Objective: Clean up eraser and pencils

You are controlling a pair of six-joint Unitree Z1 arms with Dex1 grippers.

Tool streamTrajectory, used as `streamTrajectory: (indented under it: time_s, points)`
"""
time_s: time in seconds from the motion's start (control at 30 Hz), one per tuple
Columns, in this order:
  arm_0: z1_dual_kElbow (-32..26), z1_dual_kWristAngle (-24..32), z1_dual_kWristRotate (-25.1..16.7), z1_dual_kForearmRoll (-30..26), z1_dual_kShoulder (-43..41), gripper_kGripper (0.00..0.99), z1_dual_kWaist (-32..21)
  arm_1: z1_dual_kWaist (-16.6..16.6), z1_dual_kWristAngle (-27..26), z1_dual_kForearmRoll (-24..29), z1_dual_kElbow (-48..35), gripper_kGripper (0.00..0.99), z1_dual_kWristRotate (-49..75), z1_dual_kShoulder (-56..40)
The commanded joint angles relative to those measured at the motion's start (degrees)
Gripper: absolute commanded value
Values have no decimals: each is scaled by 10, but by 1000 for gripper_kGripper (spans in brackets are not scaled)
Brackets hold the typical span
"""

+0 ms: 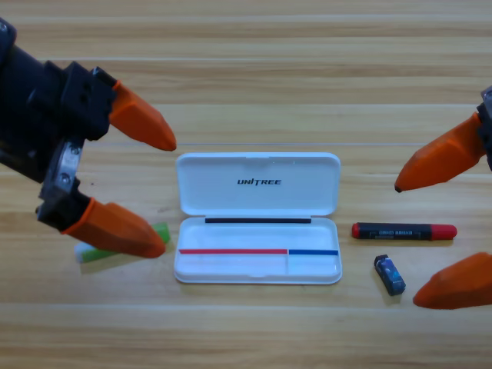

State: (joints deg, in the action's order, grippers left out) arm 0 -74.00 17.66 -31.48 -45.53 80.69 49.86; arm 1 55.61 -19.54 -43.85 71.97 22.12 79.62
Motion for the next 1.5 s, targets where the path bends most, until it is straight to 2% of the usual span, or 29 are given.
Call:
streamTrajectory:
  time_s: [0.03, 0.13, 0.23, 0.33, 0.43, 0.53, 0.67, 0.77, 0.93, 1.2, 1.5]
  points:
    - [3, -8, -9, -10, 17, 980, 11, 14, 0, 11, -9, 985, -3, 30]
    - [3, -10, -10, -10, 17, 980, 11, 14, 5, 11, -8, 983, -16, 30]
    - [7, -13, -10, -10, 18, 985, 11, 14, 37, 11, -10, 983, -45, 26]
    - [6, -30, -10, -14, 24, 988, 11, 8, 104, 11, -17, 983, -96, 27]
    - [-43, -50, -16, -64, 46, 988, 11, 6, 203, 4, -22, 985, -146, 34]
    - [-112, -114, -17, -135, 86, 989, 1, 7, 288, -10, -17, 985, -214, 51]
    - [-143, -206, -35, -182, 131, 989, -44, 6, 340, -19, -24, 983, -284, 81]
    - [-148, -220, -53, -199, 173, 988, -93, 2, 337, -48, -3, 980, -299, 142]
    - [-140, -222, -65, -208, 215, 986, -136, -6, 290, -42, -11, 985, -322, 209]
    - [-135, -215, -59, -208, 252, 986, -141, -17, 292, -5, -11, 980, -428, 299]
    - [-119, -206, -60, -184, 294, 986, -149, -38, 291, 36, -17, 922, -454, 359]
